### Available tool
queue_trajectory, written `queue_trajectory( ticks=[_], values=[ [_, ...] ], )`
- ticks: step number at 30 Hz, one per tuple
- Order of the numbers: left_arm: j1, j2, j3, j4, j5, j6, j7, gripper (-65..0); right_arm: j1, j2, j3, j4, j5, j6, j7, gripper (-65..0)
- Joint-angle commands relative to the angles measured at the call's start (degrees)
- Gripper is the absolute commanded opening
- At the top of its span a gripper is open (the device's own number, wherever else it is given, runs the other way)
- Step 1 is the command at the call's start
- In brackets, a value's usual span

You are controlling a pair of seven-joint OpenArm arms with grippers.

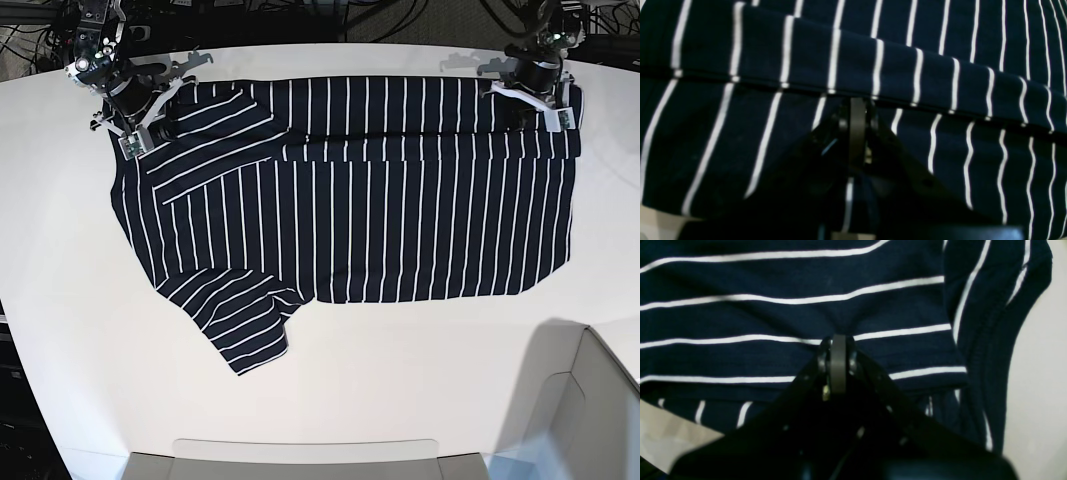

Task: Fold the T-shirt properly
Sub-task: 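Lower the folded edge with both grippers and release it, then reach the right gripper to the sleeve and hem corner and grasp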

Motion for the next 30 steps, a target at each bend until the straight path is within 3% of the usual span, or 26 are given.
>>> queue_trajectory(
  ticks=[1, 4, 11, 19, 24, 27, 30],
  values=[
    [2.15, -0.03, -0.17, -1.87, 3.05, 5.26, 11.71, -65.0, -0.64, -0.65, 1.63, 0.61, -3.6, 0.0, -4.86, -64.9],
    [0.13, -0.21, -0.17, 1.2, 3.14, 5.53, 12.41, -65.0, 0.94, -3.72, 4.71, 3.86, -3.95, 0.0, -5.21, -64.9],
    [-3.56, -0.21, -7.64, 12.9, 3.14, 5.35, 24.28, -65.0, 3.49, -6.8, 9.72, 11.95, -3.95, 0.0, -5.3, -64.8],
    [-4.88, -0.12, -10.63, 22.04, 3.14, 5.53, 26.65, -65.0, 9.82, -6.89, 12.09, 15.29, -4.04, 0.0, -5.3, -64.8],
    [-7.25, -0.12, -10.37, 22.65, 3.05, 5.53, 27.36, -65.0, 20.55, -5.66, 8.23, 12.22, -4.48, -0.08, -8.2, -64.7],
    [-8.83, -0.12, -10.37, 22.74, 3.05, 5.53, 30.79, -65.0, 29.86, -2.49, 1.81, 5.71, -8.96, -0.44, -14.18, -64.7],
    [-10.42, -0.03, -10.37, 22.74, 3.05, 5.53, 33.16, -65.0, 37.95, -2.4, -1.53, -4.49, -13.36, -0.44, -15.58, -64.7]
  ],
)
